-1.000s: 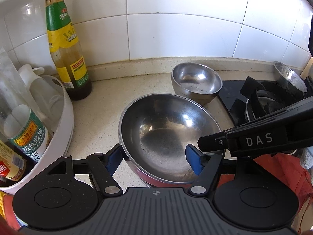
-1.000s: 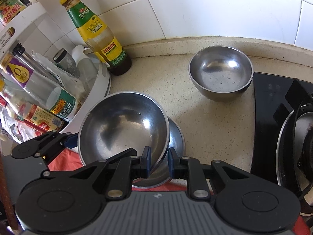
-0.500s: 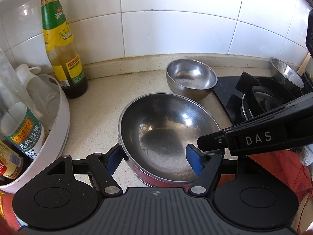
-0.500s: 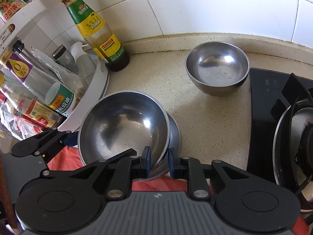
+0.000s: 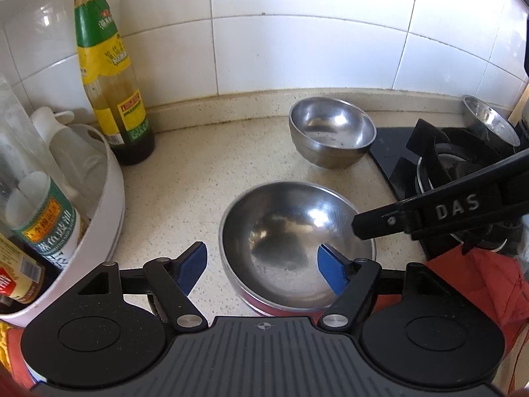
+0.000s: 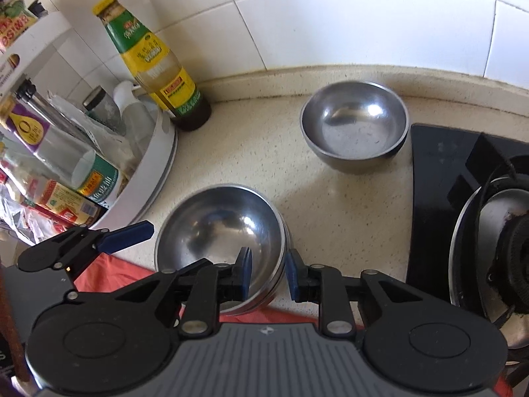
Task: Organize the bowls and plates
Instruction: 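Lower the steel bowl into the other steel bowl and open both tools, then move both tools to the steel bowl against the wall tiles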
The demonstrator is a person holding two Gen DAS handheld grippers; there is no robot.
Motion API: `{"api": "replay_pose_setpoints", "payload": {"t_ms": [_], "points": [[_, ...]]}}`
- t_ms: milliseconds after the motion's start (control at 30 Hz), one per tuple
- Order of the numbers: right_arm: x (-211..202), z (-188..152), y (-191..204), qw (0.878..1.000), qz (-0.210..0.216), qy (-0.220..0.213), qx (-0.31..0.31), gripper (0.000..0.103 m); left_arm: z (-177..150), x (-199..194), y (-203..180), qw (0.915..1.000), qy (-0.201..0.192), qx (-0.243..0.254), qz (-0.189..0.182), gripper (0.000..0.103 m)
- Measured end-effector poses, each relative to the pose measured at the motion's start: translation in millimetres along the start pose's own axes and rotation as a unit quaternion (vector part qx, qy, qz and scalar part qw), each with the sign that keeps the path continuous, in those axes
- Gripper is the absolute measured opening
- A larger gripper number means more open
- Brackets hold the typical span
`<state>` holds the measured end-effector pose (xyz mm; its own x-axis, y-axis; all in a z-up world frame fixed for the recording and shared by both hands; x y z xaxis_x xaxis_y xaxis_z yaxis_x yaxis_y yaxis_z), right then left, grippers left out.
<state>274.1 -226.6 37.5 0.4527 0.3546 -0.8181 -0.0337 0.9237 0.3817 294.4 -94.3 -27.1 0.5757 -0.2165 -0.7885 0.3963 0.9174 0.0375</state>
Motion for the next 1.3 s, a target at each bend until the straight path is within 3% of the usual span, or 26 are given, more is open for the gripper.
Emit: {"api": "replay_pose_setpoints", "payload": {"t_ms": [433,967,1300], "points": [[-4,4,-4,1.0,-0.001,-0.005,0.003,0.026,9,-7,4,0.9996,-0.015,0.014,0.018,0.086],[-25,52,-33,0.997,-0.026,-0.06,0.037,0.027,64,1,6,0.9977,-0.04,0.046,0.03,0.089],[-24,74,-45,0.996,-0.04,-0.068,0.04,0.028,96,15,-1,0.9965,-0.045,0.065,0.026,0.091]]}}
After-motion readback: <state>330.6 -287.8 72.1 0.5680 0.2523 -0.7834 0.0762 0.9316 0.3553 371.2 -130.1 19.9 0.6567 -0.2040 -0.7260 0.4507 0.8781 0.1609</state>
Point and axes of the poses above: each gripper's, at about its wrist camera, not at the fingertips, and x roughly the way its jaws point, y to its left, z to its top, the point moved 2 cm from there along x, roughly the way its jaws point, and after that the axes turned 2 degrees about z, right-handed, at the moved point
